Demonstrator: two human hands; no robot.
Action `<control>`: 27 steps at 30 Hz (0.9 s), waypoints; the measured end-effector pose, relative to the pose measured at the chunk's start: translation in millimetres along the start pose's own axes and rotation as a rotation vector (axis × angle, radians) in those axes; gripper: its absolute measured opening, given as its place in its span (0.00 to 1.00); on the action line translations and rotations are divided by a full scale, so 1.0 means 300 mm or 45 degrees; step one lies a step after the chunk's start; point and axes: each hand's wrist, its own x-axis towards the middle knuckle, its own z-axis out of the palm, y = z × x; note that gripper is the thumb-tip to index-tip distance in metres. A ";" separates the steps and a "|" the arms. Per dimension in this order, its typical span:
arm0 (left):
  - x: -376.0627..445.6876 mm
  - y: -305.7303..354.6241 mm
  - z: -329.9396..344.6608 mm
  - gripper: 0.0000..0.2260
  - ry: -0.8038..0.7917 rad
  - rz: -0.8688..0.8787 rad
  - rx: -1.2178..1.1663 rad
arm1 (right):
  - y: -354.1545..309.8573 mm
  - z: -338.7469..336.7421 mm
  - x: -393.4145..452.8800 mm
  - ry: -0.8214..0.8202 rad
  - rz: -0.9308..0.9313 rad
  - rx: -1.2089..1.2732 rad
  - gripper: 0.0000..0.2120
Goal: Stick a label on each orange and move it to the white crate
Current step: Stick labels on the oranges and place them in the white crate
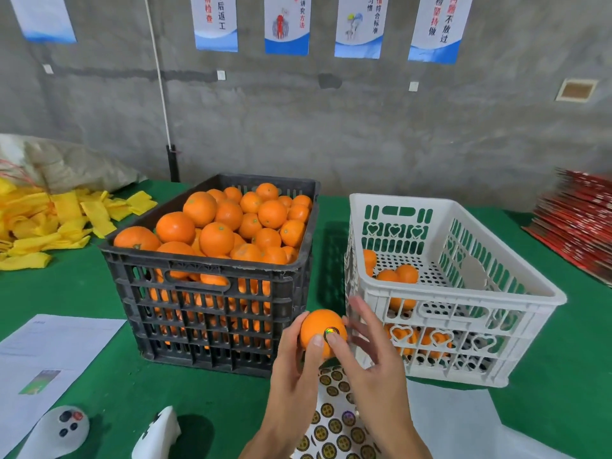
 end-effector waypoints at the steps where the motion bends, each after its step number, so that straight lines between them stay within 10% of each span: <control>1: 0.010 0.020 0.011 0.25 -0.015 0.023 -0.001 | -0.015 -0.018 0.016 -0.037 0.038 0.052 0.30; 11: 0.220 0.237 0.190 0.27 -0.206 0.168 -0.022 | -0.154 -0.181 0.194 0.019 0.101 0.529 0.15; 27: 0.500 0.334 0.392 0.20 -0.533 0.113 0.555 | -0.097 -0.275 0.372 0.290 0.009 -0.123 0.24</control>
